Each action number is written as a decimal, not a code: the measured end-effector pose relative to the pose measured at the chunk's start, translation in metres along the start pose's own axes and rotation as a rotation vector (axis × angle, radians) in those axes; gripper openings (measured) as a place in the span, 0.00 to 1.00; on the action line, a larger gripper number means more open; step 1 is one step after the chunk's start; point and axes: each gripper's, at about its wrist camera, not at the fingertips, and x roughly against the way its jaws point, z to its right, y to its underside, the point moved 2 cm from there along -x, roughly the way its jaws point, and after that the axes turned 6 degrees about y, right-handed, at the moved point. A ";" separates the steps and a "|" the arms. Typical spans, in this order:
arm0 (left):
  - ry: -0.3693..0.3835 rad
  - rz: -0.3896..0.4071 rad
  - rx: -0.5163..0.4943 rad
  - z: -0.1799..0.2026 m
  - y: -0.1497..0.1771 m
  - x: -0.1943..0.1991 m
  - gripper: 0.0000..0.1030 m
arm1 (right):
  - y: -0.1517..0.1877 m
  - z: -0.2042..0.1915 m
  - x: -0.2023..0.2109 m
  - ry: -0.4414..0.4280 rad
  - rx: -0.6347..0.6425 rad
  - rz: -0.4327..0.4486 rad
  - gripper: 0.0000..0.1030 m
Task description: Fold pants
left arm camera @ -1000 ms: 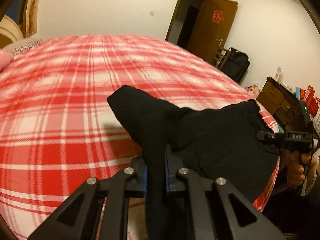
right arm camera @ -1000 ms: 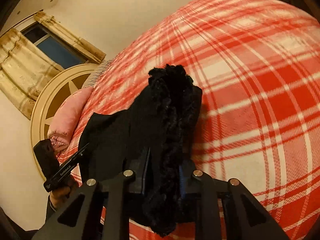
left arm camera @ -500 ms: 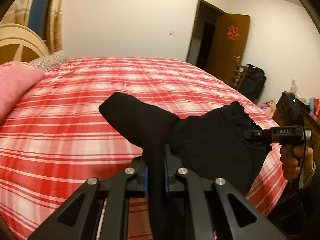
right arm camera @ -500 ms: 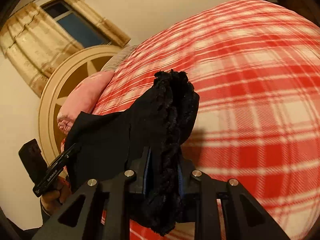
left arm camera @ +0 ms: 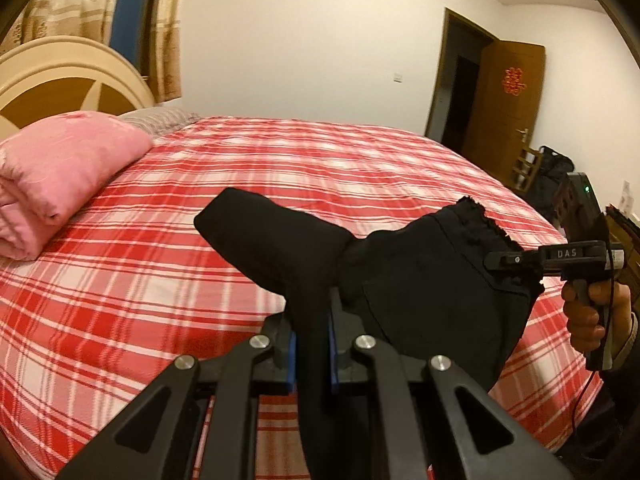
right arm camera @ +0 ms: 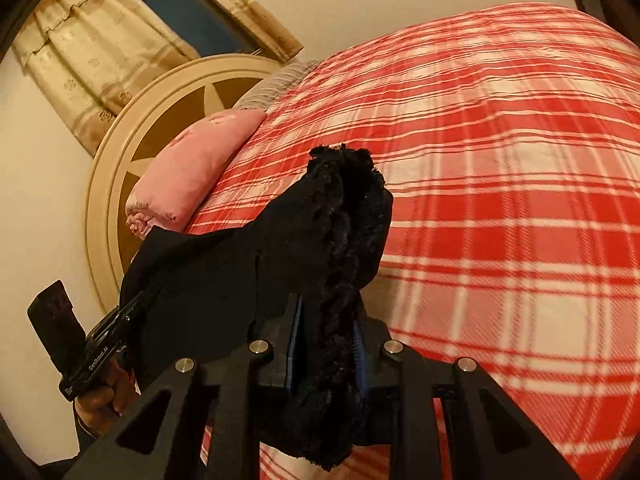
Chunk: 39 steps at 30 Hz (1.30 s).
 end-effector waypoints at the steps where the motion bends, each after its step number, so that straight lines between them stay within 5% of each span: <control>1: -0.006 0.001 0.004 -0.003 -0.001 0.001 0.11 | -0.003 -0.004 -0.005 -0.004 0.006 -0.005 0.22; 12: -0.085 0.008 0.060 -0.051 0.004 0.013 0.11 | -0.015 -0.038 -0.057 -0.043 0.059 -0.045 0.19; 26: -0.090 -0.032 0.109 -0.082 0.024 0.004 0.12 | -0.009 -0.042 -0.091 -0.059 0.066 -0.092 0.17; 39: -0.191 -0.096 0.133 -0.105 0.056 -0.014 0.49 | 0.001 -0.017 -0.108 -0.030 0.000 -0.113 0.30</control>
